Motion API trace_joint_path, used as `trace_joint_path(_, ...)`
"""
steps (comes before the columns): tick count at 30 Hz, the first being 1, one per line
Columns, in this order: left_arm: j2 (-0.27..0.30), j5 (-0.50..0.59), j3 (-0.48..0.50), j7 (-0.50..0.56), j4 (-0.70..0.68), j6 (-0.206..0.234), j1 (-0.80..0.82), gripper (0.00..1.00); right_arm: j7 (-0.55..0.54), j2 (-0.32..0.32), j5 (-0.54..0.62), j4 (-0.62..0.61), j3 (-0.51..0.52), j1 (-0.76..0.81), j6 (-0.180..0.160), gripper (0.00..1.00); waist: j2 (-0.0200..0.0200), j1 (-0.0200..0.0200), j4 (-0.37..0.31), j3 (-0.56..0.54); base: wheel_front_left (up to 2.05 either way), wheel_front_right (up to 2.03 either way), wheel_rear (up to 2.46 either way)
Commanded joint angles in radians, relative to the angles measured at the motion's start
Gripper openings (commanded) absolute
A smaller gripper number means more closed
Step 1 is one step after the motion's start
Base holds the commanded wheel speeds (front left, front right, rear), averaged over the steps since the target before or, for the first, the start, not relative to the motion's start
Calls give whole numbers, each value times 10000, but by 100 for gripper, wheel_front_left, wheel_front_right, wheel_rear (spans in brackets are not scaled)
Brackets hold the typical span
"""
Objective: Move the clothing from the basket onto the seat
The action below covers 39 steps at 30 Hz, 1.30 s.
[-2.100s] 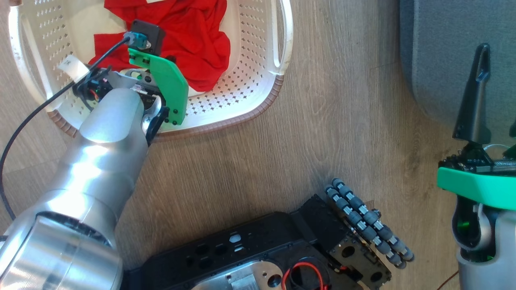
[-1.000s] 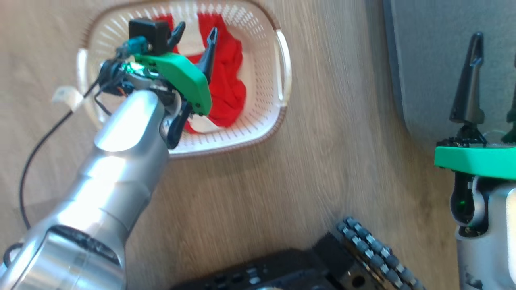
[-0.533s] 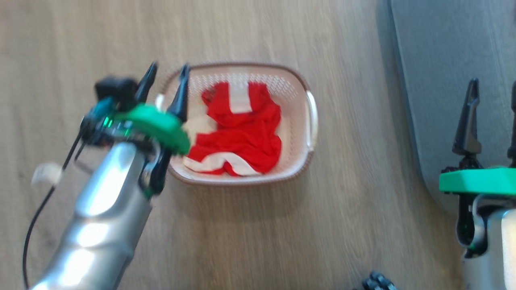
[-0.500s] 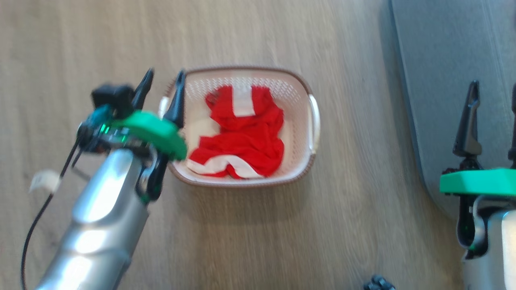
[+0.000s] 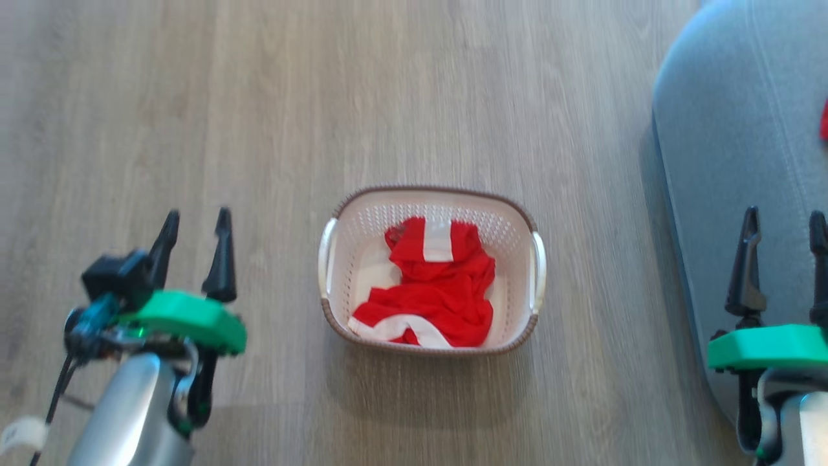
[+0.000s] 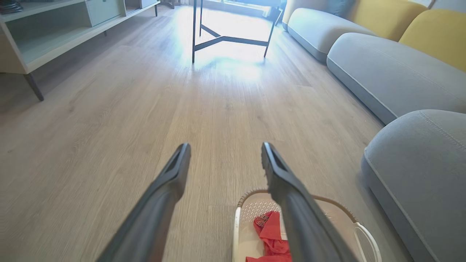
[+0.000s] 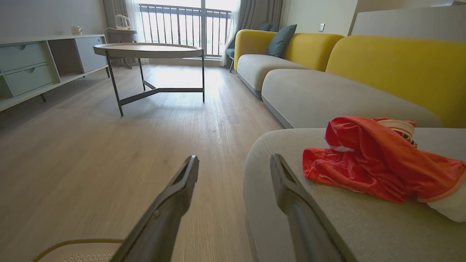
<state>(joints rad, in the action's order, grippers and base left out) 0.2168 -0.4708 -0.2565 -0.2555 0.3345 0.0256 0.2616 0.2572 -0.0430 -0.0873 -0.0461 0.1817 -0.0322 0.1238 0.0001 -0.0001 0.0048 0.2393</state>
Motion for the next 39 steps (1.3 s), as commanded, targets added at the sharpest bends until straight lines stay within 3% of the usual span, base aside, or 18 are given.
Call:
trace_joint_path(1, 350, 73, 512, -62, -364, -42, 57, 100, 46, -72, 108, -249, -179, 52, 69, 100, -1, 1, 185, -360, 0, 0, 0)
trace_joint_path(10, 410, 237, 1487, -62, -1380, -100, -1422, 100, 46, -72, 168, -147, -76, 680, 69, 100, -1, 1, 350, -1106, 0, 0, 0)
trace_joint_path(20, 453, 288, 1754, -62, -2162, 66, -2038, 100, 46, -72, 46, -224, -59, 796, 69, 100, -1, 1, 180, -900, 0, 0, 0)
trace_joint_path(30, 513, 319, 1509, 137, -2730, 5, -1537, 100, 46, -72, -191, -452, 47, 452, 69, 100, -1, 1, -705, 163, 0, 0, 0)
trace_joint_path(39, 571, 674, 821, 657, -3016, -234, -303, 100, 46, -72, -676, -760, 62, -25, 69, 100, -1, 1, -1708, 1802, 0, 0, 0)
